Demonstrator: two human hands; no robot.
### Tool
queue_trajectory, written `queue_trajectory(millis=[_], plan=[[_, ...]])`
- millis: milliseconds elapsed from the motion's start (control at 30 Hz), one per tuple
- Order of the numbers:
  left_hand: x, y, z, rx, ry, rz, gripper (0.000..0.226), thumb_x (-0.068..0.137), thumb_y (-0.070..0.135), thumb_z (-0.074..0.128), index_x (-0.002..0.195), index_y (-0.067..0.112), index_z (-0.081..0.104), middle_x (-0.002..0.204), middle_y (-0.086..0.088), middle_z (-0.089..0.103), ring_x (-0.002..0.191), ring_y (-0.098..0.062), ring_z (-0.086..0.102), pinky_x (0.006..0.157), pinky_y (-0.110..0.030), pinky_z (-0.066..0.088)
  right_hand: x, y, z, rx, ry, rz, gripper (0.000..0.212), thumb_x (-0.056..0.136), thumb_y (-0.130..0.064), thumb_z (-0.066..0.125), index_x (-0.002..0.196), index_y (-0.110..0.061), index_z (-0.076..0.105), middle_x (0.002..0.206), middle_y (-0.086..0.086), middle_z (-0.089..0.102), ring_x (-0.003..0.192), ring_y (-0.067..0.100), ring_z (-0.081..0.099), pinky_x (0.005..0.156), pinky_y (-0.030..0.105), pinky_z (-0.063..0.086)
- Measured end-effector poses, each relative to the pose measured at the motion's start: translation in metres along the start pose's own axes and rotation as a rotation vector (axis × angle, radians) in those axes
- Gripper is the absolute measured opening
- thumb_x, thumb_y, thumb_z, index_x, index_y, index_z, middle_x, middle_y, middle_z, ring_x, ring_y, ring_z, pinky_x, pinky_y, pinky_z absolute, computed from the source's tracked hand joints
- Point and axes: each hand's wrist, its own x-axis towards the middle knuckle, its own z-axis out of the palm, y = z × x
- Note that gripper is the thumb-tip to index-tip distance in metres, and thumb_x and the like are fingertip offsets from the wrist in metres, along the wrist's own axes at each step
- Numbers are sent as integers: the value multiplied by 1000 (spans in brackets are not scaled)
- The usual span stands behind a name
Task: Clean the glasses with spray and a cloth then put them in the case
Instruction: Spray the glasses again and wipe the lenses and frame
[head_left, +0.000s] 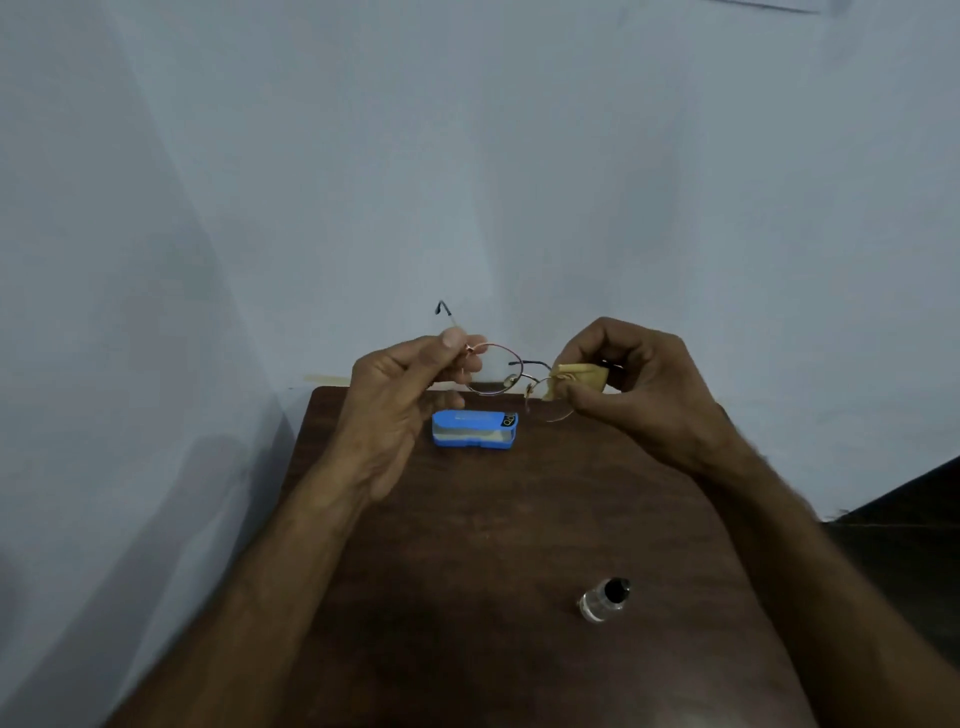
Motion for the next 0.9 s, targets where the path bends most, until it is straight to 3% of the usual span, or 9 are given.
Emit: queue_trajectory(millis=[133, 300, 400, 567, 667, 767, 833, 900], plan=[[2, 1, 8, -155, -67, -40, 28, 74, 38, 79, 89, 15, 85, 82, -1, 74, 77, -8, 67, 62, -22, 56, -2, 4, -1, 71, 1, 14, 14, 88, 9, 78, 94, -2, 72, 91, 14, 77, 86, 38, 72, 76, 39, 60], [-3, -8, 18, -174, -93, -89, 26, 72, 36, 80, 86, 14, 84, 79, -3, 74, 73, -10, 70, 63, -22, 58, -11, 14, -4, 114, -2, 82, 12, 88, 2, 82, 98, -2, 75, 94, 13, 79, 84, 28, 75, 76, 34, 63], [-5, -13, 22, -109, -93, -49, 20, 78, 30, 77, 87, 14, 85, 82, -4, 75, 78, -11, 72, 66, -25, 59, -14, 9, 2, 87, 86, 27, 14, 89, -3, 82, 102, -2, 78, 96, 7, 81, 88, 21, 78, 76, 27, 61], [-7, -18, 25, 21, -148, 41, 16, 90, 28, 81, 90, 12, 83, 91, -13, 76, 90, -28, 68, 91, -44, 56, -22, -3, 29, 39, 191, -89, 15, 92, -4, 81, 106, -8, 80, 101, -1, 81, 95, 20, 79, 84, 38, 65], [-9, -16, 22, 125, -179, 113, 19, 93, 29, 79, 90, 11, 81, 94, -16, 76, 88, -31, 67, 90, -46, 54, -28, -1, 32, 47, 223, -117, 14, 92, -5, 81, 106, -7, 79, 101, 2, 81, 95, 23, 79, 83, 43, 65], [-11, -16, 23, 136, -202, 129, 19, 93, 30, 79, 87, 12, 81, 93, -8, 77, 86, -33, 66, 87, -50, 54, -28, 7, 24, 72, 163, -19, 12, 90, -5, 83, 101, -7, 77, 95, 3, 80, 87, 22, 78, 78, 42, 65], [-12, -17, 25, 119, -195, 136, 23, 86, 43, 81, 87, 20, 83, 93, -2, 77, 88, -30, 68, 87, -48, 56, -29, 8, 22, 110, 118, 33, 13, 90, -6, 83, 100, -4, 75, 93, 7, 79, 83, 22, 77, 76, 40, 64], [-13, -18, 27, 89, -195, 136, 19, 86, 41, 79, 88, 22, 83, 93, -1, 77, 89, -24, 70, 87, -46, 57, -29, 3, 22, 198, 136, 28, 15, 89, -4, 82, 100, 1, 73, 94, 11, 79, 84, 27, 78, 77, 38, 65]])
